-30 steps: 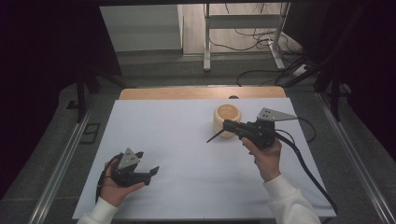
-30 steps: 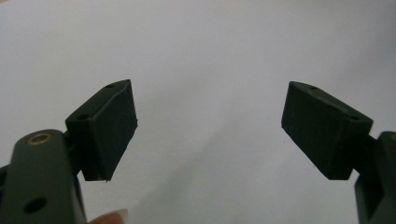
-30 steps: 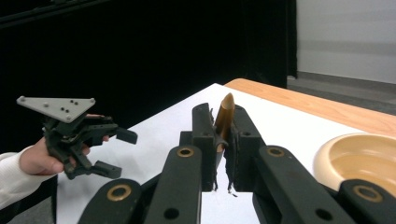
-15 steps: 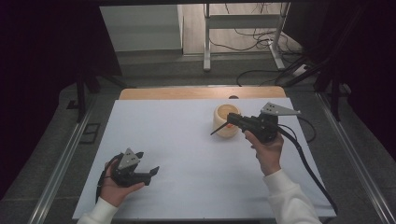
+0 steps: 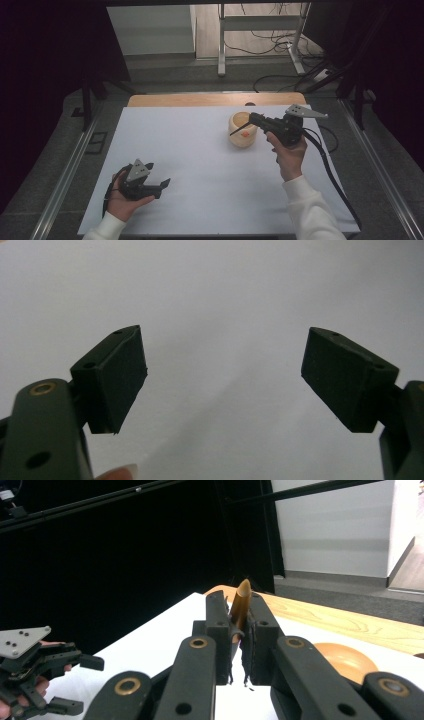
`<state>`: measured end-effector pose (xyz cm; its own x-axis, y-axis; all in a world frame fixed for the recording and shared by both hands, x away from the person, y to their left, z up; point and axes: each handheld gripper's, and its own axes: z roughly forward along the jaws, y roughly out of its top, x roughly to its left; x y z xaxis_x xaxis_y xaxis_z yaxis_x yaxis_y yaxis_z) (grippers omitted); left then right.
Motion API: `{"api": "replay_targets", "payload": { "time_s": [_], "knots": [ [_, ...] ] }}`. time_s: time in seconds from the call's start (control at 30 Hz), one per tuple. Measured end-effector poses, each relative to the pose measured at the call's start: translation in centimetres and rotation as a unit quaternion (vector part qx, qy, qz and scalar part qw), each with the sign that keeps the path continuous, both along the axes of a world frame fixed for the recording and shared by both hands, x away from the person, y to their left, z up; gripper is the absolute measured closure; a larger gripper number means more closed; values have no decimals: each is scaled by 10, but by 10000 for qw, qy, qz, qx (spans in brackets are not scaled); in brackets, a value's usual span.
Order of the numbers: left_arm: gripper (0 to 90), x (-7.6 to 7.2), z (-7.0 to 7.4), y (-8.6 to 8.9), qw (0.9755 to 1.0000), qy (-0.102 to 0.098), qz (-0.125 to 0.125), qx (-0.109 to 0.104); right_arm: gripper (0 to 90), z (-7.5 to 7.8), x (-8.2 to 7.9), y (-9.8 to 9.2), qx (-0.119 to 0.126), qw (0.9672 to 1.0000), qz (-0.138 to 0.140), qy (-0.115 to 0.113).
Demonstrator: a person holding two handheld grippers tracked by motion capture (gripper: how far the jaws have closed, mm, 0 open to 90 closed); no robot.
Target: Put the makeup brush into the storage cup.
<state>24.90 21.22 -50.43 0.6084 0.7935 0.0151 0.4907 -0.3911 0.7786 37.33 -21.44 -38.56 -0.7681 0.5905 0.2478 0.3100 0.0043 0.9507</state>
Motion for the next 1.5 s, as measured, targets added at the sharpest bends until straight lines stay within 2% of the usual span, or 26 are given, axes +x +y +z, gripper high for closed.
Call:
{"api": "replay_targets", "payload": {
  "time_s": [0.33,0.47,0.77,1.1,1.5],
  "knots": [
    [185,0,1,0,10000,-15,11,-13,836,4,7,-8,0,9997,-221,-43],
    [186,0,1,1,10000,-16,9,-15,836,4,14,-11,105,9994,-334,2],
    [185,0,2,1,10000,-19,-2,-29,836,4,34,-16,-59,9978,-643,147],
    [185,0,1,1,10000,2,-10,-20,836,3,42,-19,-90,9969,-742,225],
    [185,0,1,0,10000,10,-17,-30,835,-5,55,-16,-217,9953,-865,372]
  ]
}}
